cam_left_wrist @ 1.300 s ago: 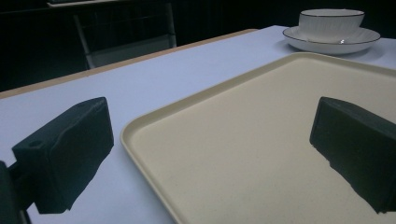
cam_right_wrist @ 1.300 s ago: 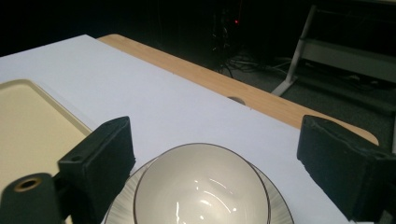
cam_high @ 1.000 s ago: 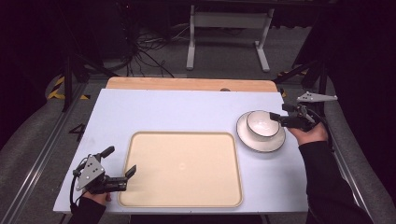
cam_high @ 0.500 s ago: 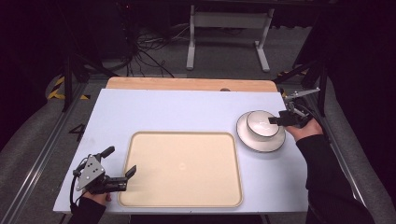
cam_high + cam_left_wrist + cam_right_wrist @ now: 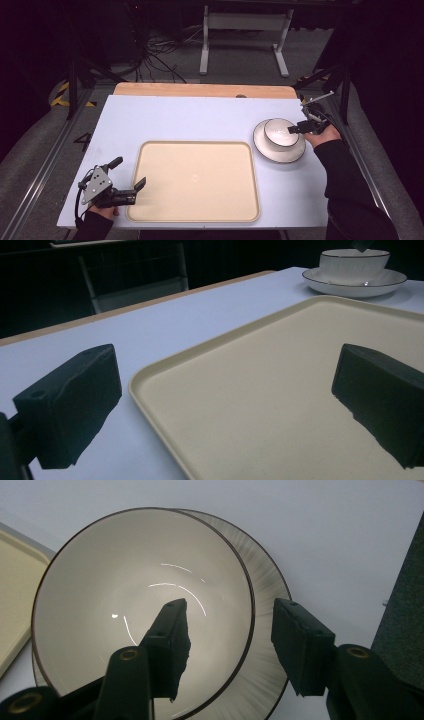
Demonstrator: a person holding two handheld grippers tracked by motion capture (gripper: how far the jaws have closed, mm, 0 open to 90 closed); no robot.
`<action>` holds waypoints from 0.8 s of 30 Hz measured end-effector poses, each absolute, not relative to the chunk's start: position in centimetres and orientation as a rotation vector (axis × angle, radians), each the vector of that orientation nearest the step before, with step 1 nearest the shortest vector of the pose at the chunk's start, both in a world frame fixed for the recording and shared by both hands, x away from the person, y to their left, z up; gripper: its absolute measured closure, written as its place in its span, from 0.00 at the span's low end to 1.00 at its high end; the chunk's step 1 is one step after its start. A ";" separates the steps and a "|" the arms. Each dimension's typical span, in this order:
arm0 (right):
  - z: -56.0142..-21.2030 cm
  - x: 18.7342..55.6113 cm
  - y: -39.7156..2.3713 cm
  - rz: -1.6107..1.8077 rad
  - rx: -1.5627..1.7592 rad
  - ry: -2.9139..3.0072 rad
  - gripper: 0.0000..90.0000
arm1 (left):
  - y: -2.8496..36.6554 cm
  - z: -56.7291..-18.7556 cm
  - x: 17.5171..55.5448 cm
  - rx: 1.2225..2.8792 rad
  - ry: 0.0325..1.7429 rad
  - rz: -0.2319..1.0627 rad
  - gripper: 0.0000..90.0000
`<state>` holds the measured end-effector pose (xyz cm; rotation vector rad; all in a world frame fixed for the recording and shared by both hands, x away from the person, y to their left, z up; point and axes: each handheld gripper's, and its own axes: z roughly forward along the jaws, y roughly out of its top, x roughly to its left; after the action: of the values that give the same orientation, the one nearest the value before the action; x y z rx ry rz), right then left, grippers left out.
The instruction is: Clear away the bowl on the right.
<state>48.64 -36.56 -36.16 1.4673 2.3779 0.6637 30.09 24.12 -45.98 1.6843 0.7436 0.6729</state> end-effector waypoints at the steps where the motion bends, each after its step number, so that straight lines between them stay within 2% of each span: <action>1: -36.2 48.6 -36.6 0.664 1.467 2.378 0.54 | 24.1 -46.0 30.1 1.684 0.744 0.673 0.00; 3: -36.4 48.9 -36.5 0.631 1.491 2.389 0.55 | 24.1 -46.0 30.1 1.683 0.743 0.673 0.00; 18: -37.5 50.8 -36.1 0.464 1.603 2.472 0.82 | 24.1 -46.0 30.1 1.680 0.740 0.673 0.00; 24: -37.6 51.0 -36.0 0.441 1.605 2.471 0.89 | 24.1 -46.0 30.1 1.680 0.739 0.673 0.00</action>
<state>50.97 -35.99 -37.62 1.6050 2.4710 0.4407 30.09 24.11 -46.00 1.6805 0.7391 0.6733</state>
